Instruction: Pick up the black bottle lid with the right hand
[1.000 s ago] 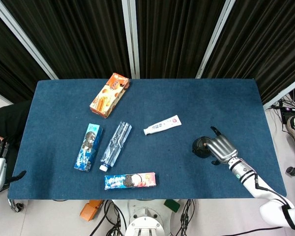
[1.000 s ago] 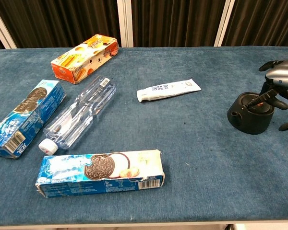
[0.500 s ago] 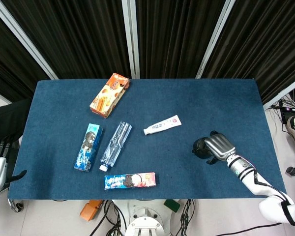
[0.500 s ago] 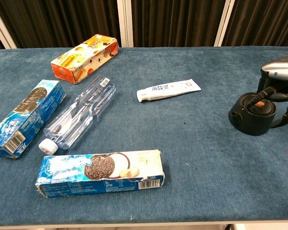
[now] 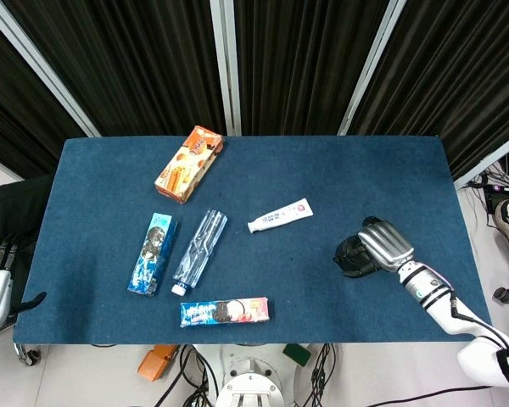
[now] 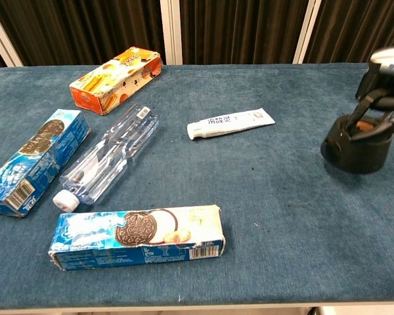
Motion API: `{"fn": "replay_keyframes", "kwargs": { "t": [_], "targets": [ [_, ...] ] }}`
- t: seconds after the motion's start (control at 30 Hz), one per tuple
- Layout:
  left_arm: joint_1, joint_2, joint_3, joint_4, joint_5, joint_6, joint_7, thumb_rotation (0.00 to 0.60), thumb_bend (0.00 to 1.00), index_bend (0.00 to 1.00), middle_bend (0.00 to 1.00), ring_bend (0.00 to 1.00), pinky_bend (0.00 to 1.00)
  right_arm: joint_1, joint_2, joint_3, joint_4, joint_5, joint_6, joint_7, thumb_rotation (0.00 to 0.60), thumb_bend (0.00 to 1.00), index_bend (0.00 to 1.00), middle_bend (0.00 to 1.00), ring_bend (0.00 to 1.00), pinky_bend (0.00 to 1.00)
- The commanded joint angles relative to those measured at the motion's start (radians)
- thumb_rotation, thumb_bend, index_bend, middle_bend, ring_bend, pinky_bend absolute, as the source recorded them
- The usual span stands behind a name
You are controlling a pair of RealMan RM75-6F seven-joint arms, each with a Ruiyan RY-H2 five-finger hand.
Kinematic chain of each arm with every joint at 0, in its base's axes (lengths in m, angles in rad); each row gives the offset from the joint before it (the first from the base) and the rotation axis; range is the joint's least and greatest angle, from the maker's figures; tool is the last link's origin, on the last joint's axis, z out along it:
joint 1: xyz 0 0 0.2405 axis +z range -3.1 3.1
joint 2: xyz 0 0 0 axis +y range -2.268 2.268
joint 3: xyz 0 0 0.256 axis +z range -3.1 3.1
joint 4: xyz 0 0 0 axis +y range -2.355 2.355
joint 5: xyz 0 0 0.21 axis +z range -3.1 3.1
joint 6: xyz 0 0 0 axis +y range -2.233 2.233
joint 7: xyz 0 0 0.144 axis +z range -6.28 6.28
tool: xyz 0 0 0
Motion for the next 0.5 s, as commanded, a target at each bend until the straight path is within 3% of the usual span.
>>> {"fn": "replay_keyframes", "kwargs": {
  "t": [0.03,0.5],
  "targets": [
    [0.0,-0.001,0.0,-0.001,0.003,0.003,0.0,0.6,0.13,0.0,0.0,0.0,0.0,-0.024,0.011,-0.001,-0.002,-0.04,0.063,0.018,0.372,0.0,1.0,1.0,1.0,0.37],
    [0.001,-0.005,-0.001,0.003,0.011,0.013,-0.005,0.6,0.13,0.0,0.0,0.0,0.0,-0.06,-0.003,-0.026,0.022,-0.095,0.15,0.025,0.365,0.44,1.0,1.0,1.0,0.44]
  ]
}}
